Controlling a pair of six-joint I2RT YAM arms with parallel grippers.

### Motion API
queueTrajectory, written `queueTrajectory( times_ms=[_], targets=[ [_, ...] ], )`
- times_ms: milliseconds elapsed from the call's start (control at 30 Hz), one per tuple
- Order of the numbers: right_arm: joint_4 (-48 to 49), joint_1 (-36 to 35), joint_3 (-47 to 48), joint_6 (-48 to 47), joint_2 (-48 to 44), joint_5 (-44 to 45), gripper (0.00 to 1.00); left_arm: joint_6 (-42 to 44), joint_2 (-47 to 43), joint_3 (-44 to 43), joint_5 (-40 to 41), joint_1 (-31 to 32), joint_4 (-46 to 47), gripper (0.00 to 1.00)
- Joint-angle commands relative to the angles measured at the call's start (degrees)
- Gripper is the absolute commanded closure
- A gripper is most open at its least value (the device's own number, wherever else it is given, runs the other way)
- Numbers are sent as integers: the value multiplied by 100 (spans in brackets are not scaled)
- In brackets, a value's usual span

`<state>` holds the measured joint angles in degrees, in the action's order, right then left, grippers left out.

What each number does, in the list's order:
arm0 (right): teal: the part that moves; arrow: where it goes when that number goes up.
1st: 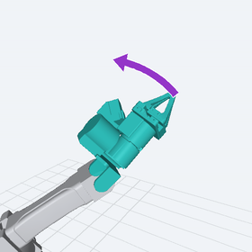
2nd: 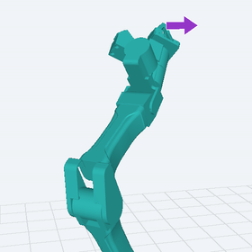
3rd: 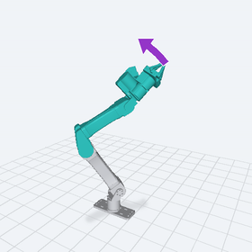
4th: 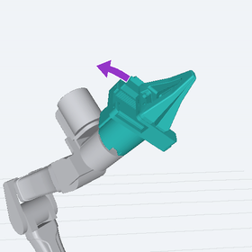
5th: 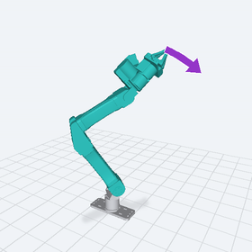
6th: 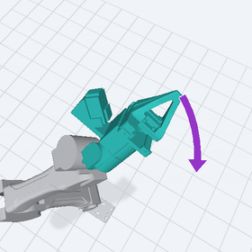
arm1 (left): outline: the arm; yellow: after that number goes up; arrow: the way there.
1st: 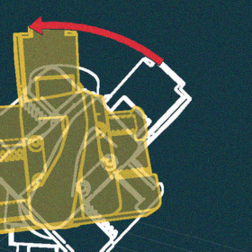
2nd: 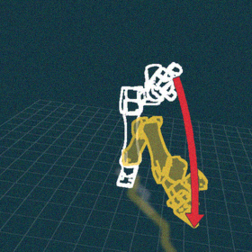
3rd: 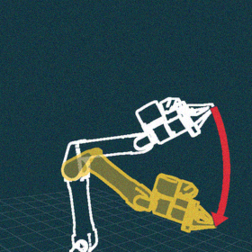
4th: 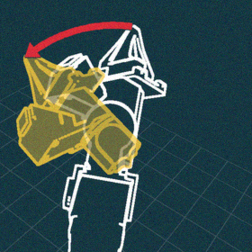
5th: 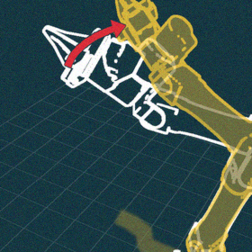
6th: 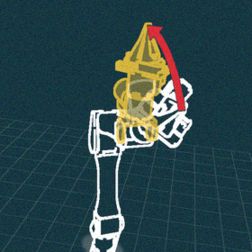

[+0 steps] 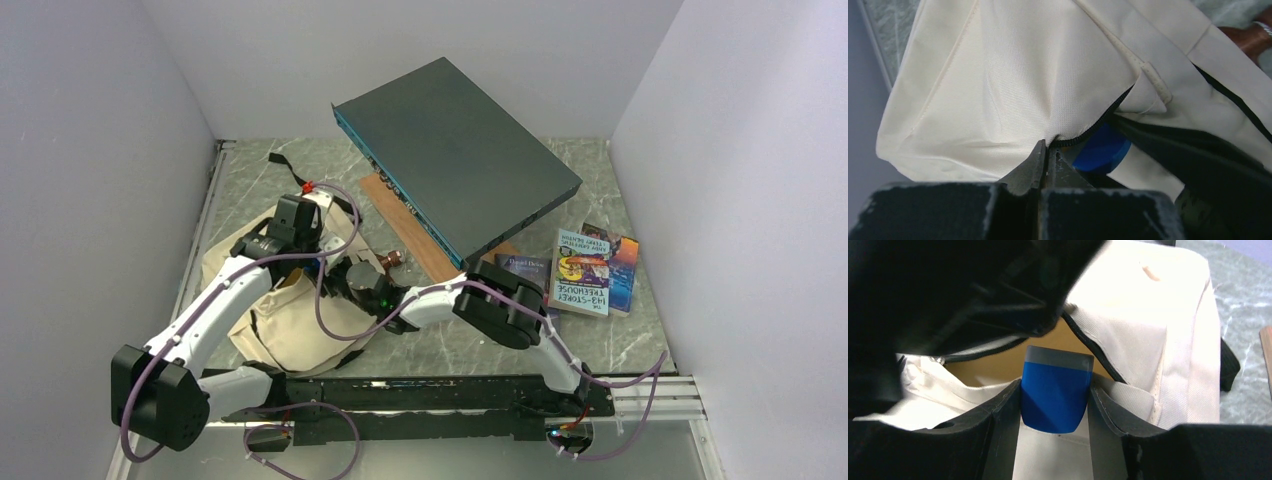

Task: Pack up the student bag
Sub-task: Place the stationery in the student bag.

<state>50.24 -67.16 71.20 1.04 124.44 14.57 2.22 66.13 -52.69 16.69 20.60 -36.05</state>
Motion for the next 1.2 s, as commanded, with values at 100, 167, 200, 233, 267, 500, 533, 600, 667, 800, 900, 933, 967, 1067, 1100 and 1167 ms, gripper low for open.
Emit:
queueTrajectory(
  times_ms=[100, 167, 200, 233, 267, 500, 533, 600, 667, 800, 900, 933, 967, 1067, 1100, 1167],
  targets=[
    [398, 303, -769, 928, -691, -60, 99, -132, -604, 49, -944, 146, 63, 100],
    [539, 334, -850, 1047, -697, -263, 99, -134, -736, 109, -869, 146, 99, 100],
    [551, 335, -830, 1115, -678, -313, 98, -138, -794, 140, -846, 146, 113, 100],
    [516, 336, -794, 1171, -657, -340, 98, -142, -835, 151, -845, 146, 130, 100],
    [499, 337, -745, 1227, -634, -369, 98, -143, -867, 149, -865, 146, 133, 100],
    [271, 345, -264, 1354, -459, -474, 94, -182, -871, 30, -1112, 146, 90, 100],
    [160, 345, -142, 1418, -427, -499, 94, -172, -881, 42, -1167, 146, 112, 100],
    [212, 351, -86, 1596, -397, -565, 93, -171, -874, 31, -1104, 146, 91, 100],
    [338, 353, -68, 1615, -373, -660, 88, -173, -866, 15, -1077, 146, 69, 100],
    [428, 384, -27, 1416, -253, -703, 82, -135, -926, 28, -998, 146, 53, 100],
    [635, 491, 11, 1383, -47, -968, 82, -128, -1021, 68, -944, 146, 110, 100],
    [667, 508, 45, 1331, 22, -1031, 82, -121, -1049, 80, -940, 146, 123, 100],
    [741, 520, 82, 1243, 99, -1098, 82, -121, -1064, 90, -929, 146, 134, 100],
    [1053, 559, 187, 954, 331, -1375, 79, -131, -1108, 128, -893, 146, 174, 100],
    [1065, 567, 256, 841, 387, -1395, 77, -140, -1112, 147, -845, 146, 185, 100],
    [847, 568, 496, 597, 525, -1366, 69, -135, -1079, 142, -796, 146, 172, 100]
  ],
)
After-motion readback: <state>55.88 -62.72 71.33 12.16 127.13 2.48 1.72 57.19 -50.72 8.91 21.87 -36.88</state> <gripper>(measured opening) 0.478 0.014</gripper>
